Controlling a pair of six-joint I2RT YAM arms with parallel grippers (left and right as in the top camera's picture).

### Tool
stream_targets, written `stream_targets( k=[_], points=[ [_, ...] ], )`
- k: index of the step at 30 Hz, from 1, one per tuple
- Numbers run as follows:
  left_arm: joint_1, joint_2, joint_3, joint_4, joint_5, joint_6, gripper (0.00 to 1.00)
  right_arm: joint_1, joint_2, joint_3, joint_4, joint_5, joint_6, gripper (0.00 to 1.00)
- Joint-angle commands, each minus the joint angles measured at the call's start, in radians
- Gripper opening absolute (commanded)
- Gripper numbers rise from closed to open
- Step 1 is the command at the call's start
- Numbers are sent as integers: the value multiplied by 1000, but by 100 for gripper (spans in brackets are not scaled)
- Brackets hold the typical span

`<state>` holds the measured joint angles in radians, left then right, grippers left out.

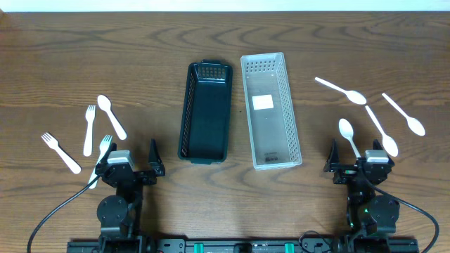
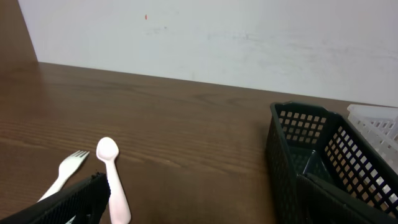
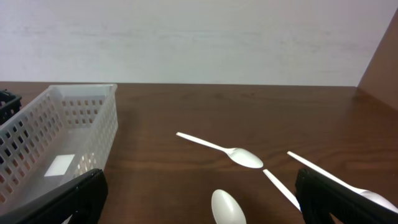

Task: Pack container

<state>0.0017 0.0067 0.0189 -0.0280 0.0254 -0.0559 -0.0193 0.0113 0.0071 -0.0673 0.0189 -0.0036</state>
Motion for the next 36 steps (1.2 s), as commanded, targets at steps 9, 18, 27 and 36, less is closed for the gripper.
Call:
stream_targets(
  k=[9,18,27,36],
  points=[
    [0,-1,-14,-45,-37,-9,98,-6,0,-2,-4,10,18,99],
    [0,-1,-14,-45,-37,-9,98,-6,0,-2,-4,10,18,99],
    [0,-1,-14,-45,-37,-10,98,-6,0,-2,-4,6,18,99],
    [0,-1,-14,-45,-37,-10,98,-7,0,-2,9,-23,128,99]
  ],
)
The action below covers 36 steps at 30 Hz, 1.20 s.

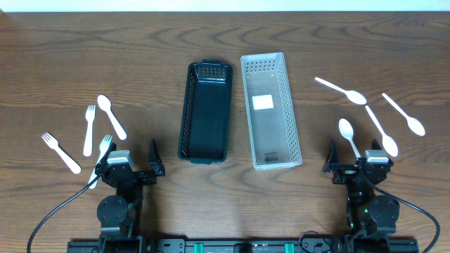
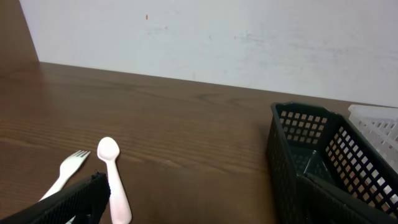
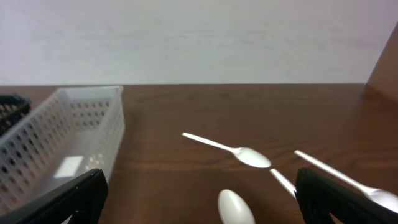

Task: Pack container

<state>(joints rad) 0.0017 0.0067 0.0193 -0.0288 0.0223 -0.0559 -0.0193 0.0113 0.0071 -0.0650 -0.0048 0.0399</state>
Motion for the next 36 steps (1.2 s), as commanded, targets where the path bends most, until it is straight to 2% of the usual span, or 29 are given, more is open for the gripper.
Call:
stream_targets(
  k=[1,4,7,9,12,18,23,28,32,33,34,36],
  points=[
    [0,-1,-15,-44,-31,-10,98,-7,0,-2,4,6,96,99],
    [0,-1,-15,-39,-30,-35,98,-6,2,-1,-2,-56,176,99],
    [0,3,7,-34,1,-215,98,-6,10,24,-3,-130,193,99],
    [0,26,52,-47,56,-227,98,-7,38,73,-13,-128,187,99],
    [0,103,154,-78,57,-216,98,-8,137,171,-24,-118,126,99],
    [0,439,473,-208,57,-126,98,-8,551,482,-110,-119,48,99],
    [0,784,791,-431,57,-113,98,-8,919,834,-327,-120,29,99],
    [0,1094,1097,-697,56,-107,98,-8,1270,1215,-648,-120,-56,99],
    [0,1242,1193,-717,58,-106,98,-7,1432,1372,-750,-159,-56,99],
    [0,1263,1193,-705,57,-105,98,-7,1457,1382,-746,-178,-56,91],
    [0,1286,1193,-697,56,-105,98,-7,1475,1384,-737,-185,-56,74],
    [0,1326,1193,-692,56,-97,97,-7,1508,1384,-740,-186,-56,51]
  ],
)
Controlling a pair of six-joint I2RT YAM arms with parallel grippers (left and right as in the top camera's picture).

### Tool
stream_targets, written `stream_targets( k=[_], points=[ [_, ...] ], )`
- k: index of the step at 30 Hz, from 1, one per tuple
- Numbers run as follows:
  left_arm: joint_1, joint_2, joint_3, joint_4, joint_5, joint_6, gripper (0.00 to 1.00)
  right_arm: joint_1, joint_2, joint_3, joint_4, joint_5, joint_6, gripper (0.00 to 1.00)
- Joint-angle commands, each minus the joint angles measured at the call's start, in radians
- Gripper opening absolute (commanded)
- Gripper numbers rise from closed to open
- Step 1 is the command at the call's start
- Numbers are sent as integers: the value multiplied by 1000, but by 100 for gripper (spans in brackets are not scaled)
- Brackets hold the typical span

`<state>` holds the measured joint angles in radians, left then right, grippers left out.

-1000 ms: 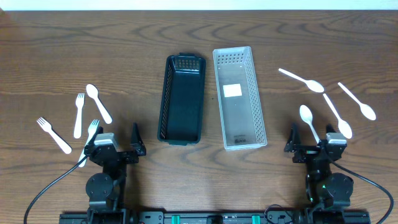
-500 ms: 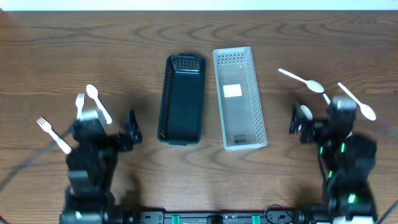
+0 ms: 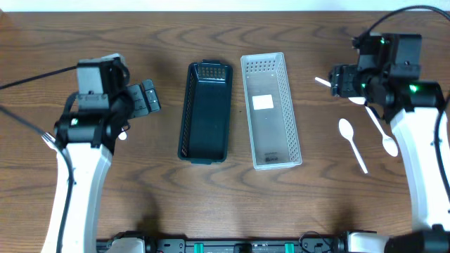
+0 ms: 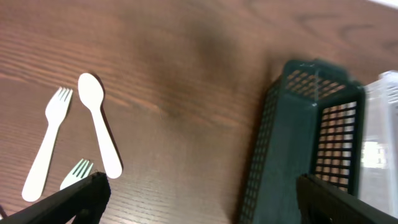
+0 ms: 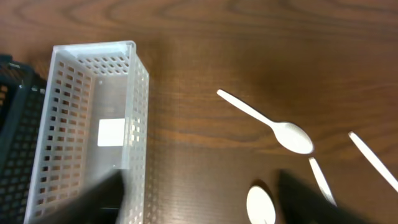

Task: Pack container

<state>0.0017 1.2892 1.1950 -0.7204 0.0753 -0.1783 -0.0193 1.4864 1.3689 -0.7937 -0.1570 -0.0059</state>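
Observation:
A dark green basket (image 3: 206, 112) and a white basket (image 3: 271, 110) lie side by side mid-table, both holding no cutlery. White spoons (image 3: 349, 136) lie to the right, one long spoon (image 5: 267, 121) just past the white basket (image 5: 93, 137). On the left lie a spoon (image 4: 99, 134) and two forks (image 4: 46, 152), mostly hidden under my arm in the overhead view. My left gripper (image 3: 149, 98) hangs open, raised between that cutlery and the dark basket (image 4: 298, 143). My right gripper (image 3: 336, 81) hangs open, raised between the white basket and the spoons; its fingers are motion-blurred.
A white label (image 3: 263, 102) lies on the white basket's floor. Bare wooden table (image 3: 225, 204) stretches in front of the baskets. The table's far edge runs along the top of the overhead view.
Both arms have left their low rest pose at the table's front edge. They now stand raised and reaching forward, the wrist cameras looking down on the cutlery and baskets. Nothing on the table has moved.
At both earlier moments the two arms sat folded at the front edge, grippers open, with the right wrist view shifting slightly. Now both are lifted over the table, left beside the dark basket, right beside the white one. All cutlery lies where it was.

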Motion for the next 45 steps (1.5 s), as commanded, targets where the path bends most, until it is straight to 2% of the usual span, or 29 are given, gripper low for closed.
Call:
stream_targets(
  k=[1,3,4,6,10,17,19,26,38,45],
  points=[
    [0,68,17,-1,3,28,88,-6,50,22,-20,-34,-9,41],
    [0,116,17,-1,4,28,66,-5,82,22,-37,-34,2,22],
    [0,138,17,-2,4,27,56,-5,99,22,-44,-34,2,17],
    [-2,190,17,-9,4,27,43,-2,133,22,-56,-33,1,12],
    [-2,270,17,-33,5,23,29,30,194,21,-74,-31,1,1],
    [-12,356,12,-48,5,24,27,111,294,21,-78,-27,-4,3],
    [-27,376,6,-50,5,24,27,132,319,21,-79,-27,-11,6],
    [-96,437,4,-53,5,24,27,179,377,21,-78,-27,-11,6],
    [-235,455,4,-63,50,25,27,219,380,21,-137,-170,-123,6],
    [-282,455,4,-73,48,25,27,244,380,21,-135,-174,-123,6]
  ],
)
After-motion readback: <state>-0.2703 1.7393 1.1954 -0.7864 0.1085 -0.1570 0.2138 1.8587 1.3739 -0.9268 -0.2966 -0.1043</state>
